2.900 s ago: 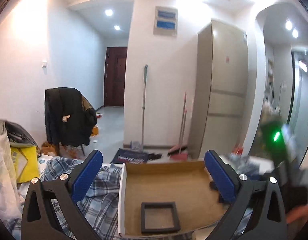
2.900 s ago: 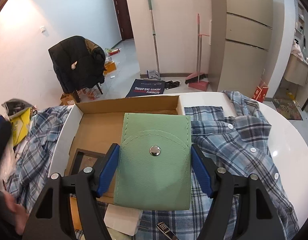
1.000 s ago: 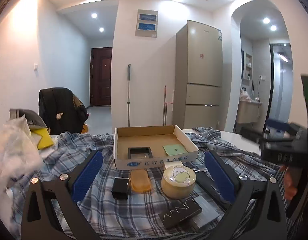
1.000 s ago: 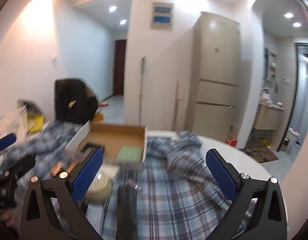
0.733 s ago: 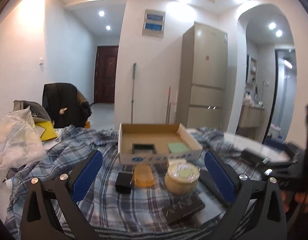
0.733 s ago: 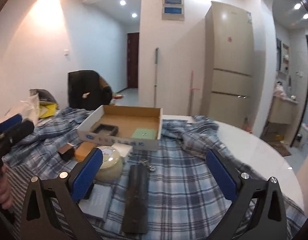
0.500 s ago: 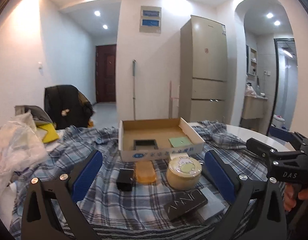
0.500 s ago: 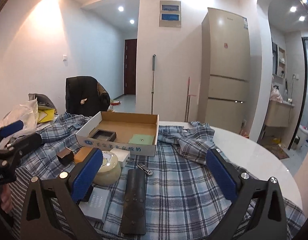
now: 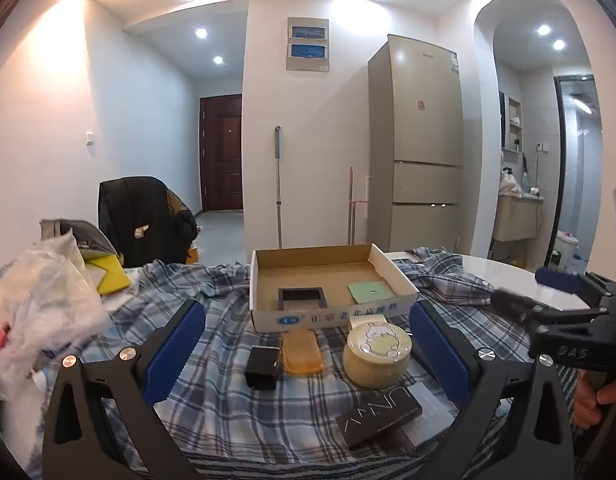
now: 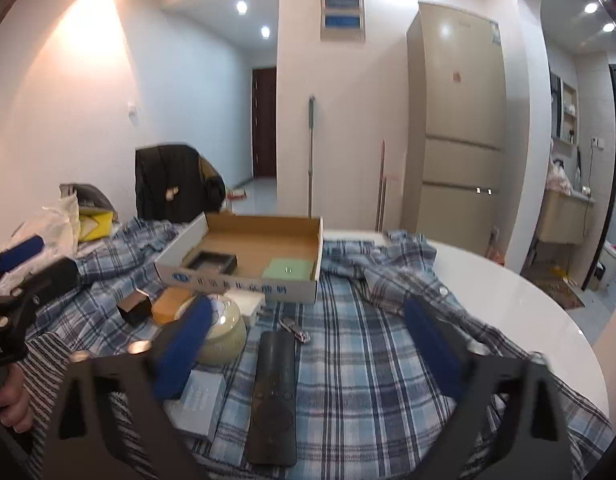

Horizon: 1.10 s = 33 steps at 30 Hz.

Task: Organize rigid objects
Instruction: 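Withdraw both tools from the box and lower the right tool to the black remote, then grasp the black remote with the right tool while the left tool grasps the black UNNY box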

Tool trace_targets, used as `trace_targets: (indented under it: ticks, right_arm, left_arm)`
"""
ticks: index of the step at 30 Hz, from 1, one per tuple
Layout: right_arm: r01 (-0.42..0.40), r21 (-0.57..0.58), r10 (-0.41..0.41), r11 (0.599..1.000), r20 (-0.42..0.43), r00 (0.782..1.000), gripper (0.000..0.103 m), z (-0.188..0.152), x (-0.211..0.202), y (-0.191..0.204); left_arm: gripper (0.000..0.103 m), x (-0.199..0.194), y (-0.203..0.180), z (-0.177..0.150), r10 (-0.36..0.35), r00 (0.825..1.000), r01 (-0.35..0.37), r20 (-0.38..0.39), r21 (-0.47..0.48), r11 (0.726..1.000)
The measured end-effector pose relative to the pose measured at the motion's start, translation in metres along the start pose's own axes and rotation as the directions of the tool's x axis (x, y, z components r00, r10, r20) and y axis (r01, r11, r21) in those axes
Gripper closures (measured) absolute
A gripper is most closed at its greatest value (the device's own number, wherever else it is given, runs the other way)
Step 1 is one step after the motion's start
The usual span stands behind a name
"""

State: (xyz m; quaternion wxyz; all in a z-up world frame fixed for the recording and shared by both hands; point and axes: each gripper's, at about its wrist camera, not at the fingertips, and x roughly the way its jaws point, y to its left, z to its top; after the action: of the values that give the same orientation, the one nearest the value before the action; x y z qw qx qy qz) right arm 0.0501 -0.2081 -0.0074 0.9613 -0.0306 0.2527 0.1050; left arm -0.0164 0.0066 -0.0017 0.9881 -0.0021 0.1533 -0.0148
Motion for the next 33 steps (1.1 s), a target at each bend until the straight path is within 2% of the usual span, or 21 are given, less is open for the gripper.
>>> trace_targets:
  ticks: [1, 2, 4, 6, 7, 8, 12, 15, 17, 19, 29, 33]
  right_arm:
    - [0.018, 0.0, -0.017, 1.0, -0.074, 0.997, 0.015, 0.002, 0.007, 0.0]
    - [-0.003, 0.012, 0.004, 1.0, -0.106, 0.994, 0.016, 0.002, 0.01, -0.002]
    - [-0.072, 0.048, 0.077, 0.996, -0.129, 0.989, 0.018, -0.003, 0.012, -0.007]
    - [-0.068, 0.035, 0.073, 0.997, -0.181, 0.981, 0.021, -0.008, 0.018, -0.005]
    - [-0.046, 0.015, 0.049, 0.999, -0.205, 0.978, 0.028, -0.011, 0.022, -0.002]
    - [-0.044, 0.004, 0.044, 0.999, -0.212, 0.976, 0.03, -0.014, 0.023, -0.002]
    - [-0.077, 0.017, 0.079, 0.997, -0.259, 0.963, 0.03, -0.02, 0.029, -0.001]
    - [-0.085, 0.001, 0.081, 0.996, -0.312, 0.946, 0.037, -0.023, 0.038, 0.004]
    - [-0.094, -0.015, 0.083, 0.995, -0.356, 0.931, 0.049, -0.027, 0.048, 0.008]
    - [-0.107, -0.019, 0.091, 0.994, -0.401, 0.911, 0.056, -0.031, 0.057, 0.012]
    - [-0.126, -0.005, 0.107, 0.992, -0.493, 0.863, 0.057, -0.039, 0.078, 0.016]
    - [-0.132, -0.009, 0.109, 0.991, -0.507, 0.855, 0.056, -0.04, 0.08, 0.017]
  left_arm:
    - [0.0, -0.001, 0.0, 0.005, -0.024, 1.0, 0.024, -0.003, 0.004, 1.0]
    - [0.0, -0.001, 0.0, 0.008, -0.041, 0.999, 0.041, 0.002, 0.003, 0.999]
    - [0.0, 0.001, 0.0, 0.004, -0.074, 0.997, 0.074, 0.0, 0.001, 0.997]
    - [0.0, 0.009, 0.001, -0.007, -0.107, 0.994, 0.107, -0.029, -0.003, 0.994]
    - [0.0, 0.014, 0.002, -0.012, -0.101, 0.994, 0.101, -0.052, -0.011, 0.995]
    - [0.0, 0.017, 0.003, -0.014, -0.09, 0.993, 0.089, -0.072, -0.02, 0.996]
    - [0.0, 0.013, 0.016, -0.013, -0.1, 0.994, 0.097, -0.036, -0.079, 0.992]
    - [0.0, 0.012, 0.016, -0.014, -0.098, 0.995, 0.095, -0.036, -0.077, 0.992]
    - [0.0, 0.011, 0.014, -0.014, -0.099, 0.995, 0.096, -0.034, -0.061, 0.993]
    - [0.0, 0.011, 0.012, -0.013, -0.095, 0.995, 0.093, -0.033, -0.047, 0.995]
    - [0.0, 0.014, 0.012, -0.013, -0.094, 0.994, 0.092, -0.049, -0.05, 0.995]
    - [0.0, 0.016, 0.013, -0.015, -0.092, 0.994, 0.089, -0.059, -0.054, 0.995]
